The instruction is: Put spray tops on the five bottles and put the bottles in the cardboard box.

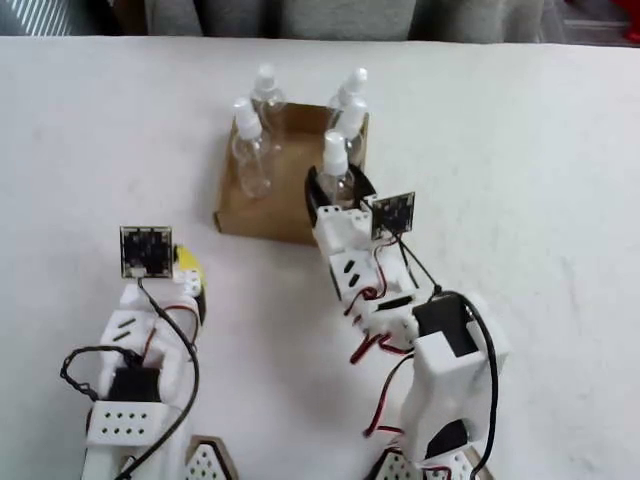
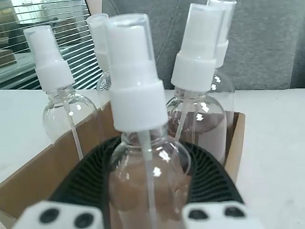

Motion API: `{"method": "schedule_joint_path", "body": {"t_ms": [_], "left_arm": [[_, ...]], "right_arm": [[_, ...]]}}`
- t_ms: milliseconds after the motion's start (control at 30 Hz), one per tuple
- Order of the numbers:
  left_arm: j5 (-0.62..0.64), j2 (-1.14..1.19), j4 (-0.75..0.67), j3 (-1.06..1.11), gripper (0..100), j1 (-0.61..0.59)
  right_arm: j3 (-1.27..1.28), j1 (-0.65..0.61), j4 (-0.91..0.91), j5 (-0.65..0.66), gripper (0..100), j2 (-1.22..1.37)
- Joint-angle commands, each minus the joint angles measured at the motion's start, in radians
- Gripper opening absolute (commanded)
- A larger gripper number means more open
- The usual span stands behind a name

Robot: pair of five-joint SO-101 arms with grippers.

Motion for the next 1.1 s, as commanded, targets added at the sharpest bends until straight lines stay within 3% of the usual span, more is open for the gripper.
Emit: {"method": "schedule_joint_path", "body": {"t_ms": [0, 633, 867, 1067], "left_arm": [[-0.012, -0.010, -0.034, -0.005, 2, 0.008], [-0.012, -0.010, -0.034, -0.005, 2, 0.008], [-0.012, -0.010, -0.034, -0.005, 2, 0.008], [-0.012, -0.010, -0.034, -0.005, 2, 0.008]], "right_arm": [[-0.034, 0.012, -0.019, 0.000, 1.6, -0.002], [-0.002, 0.002, -0.016, 0.000, 2.3, -0.007], [0.014, -0.004, -0.012, 0.000, 19.7, -0.012], [0.021, -0.021, -0.018, 0.011, 21.2, -0.013]]}}
